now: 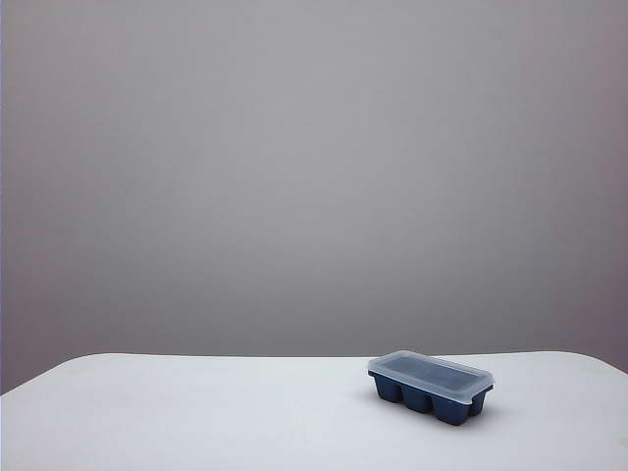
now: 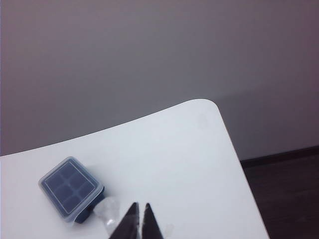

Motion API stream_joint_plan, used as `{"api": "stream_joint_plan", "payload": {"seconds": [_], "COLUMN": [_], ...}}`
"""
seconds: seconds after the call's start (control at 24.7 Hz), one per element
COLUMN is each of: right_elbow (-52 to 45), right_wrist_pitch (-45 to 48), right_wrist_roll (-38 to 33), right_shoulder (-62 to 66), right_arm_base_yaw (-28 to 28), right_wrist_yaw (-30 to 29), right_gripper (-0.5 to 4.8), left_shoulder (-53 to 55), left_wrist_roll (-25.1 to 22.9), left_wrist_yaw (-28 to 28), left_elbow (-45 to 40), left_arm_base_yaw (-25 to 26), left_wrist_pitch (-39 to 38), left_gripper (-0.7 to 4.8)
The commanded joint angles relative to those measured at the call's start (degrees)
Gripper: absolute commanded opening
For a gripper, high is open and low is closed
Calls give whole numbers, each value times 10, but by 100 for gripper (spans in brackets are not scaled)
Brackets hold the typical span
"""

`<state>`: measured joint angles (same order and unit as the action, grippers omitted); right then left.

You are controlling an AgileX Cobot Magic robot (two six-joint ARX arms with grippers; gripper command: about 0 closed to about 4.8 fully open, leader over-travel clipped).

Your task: Pick up the ice cube tray, remove its lid, and then place both the tray and the lid back on the table.

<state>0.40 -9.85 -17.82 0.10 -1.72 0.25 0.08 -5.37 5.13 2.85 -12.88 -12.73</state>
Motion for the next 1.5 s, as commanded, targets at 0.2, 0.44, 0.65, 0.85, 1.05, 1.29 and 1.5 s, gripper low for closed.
{"api": "stream_joint_plan", "payload": {"seconds": [0.2, 0.44, 0.65, 0.85, 1.05, 1.29, 1.5], "right_elbow": [-3, -3, 17, 92, 189, 313, 377], "right_wrist_pitch": [10, 12, 35, 24, 46, 89, 139], "right_wrist_roll": [-2, -2, -183, -179, -134, -56, -44], "right_shoulder": [0, 0, 1, 31, 221, 469, 644], "right_arm_base_yaw": [0, 0, 0, 2, 2, 2, 3], "right_wrist_yaw": [2, -2, -13, 3, -19, -119, -216], "right_gripper": [10, 10, -10, -10, -9, -9, -9], "left_shoulder": [0, 0, 0, 38, 171, 335, 475], "left_wrist_roll": [0, 20, 146, 130, 23, -113, -113], "left_wrist_yaw": [2, 2, 2, 2, 0, -97, -288], "left_elbow": [2, 2, 11, 77, 171, 268, 298], "left_arm_base_yaw": [0, 0, 0, 0, 0, 0, 0], "left_wrist_pitch": [1, 5, 95, 87, 142, 175, 263], "left_gripper": [57, 57, 11, -6, -2, 35, 36]}}
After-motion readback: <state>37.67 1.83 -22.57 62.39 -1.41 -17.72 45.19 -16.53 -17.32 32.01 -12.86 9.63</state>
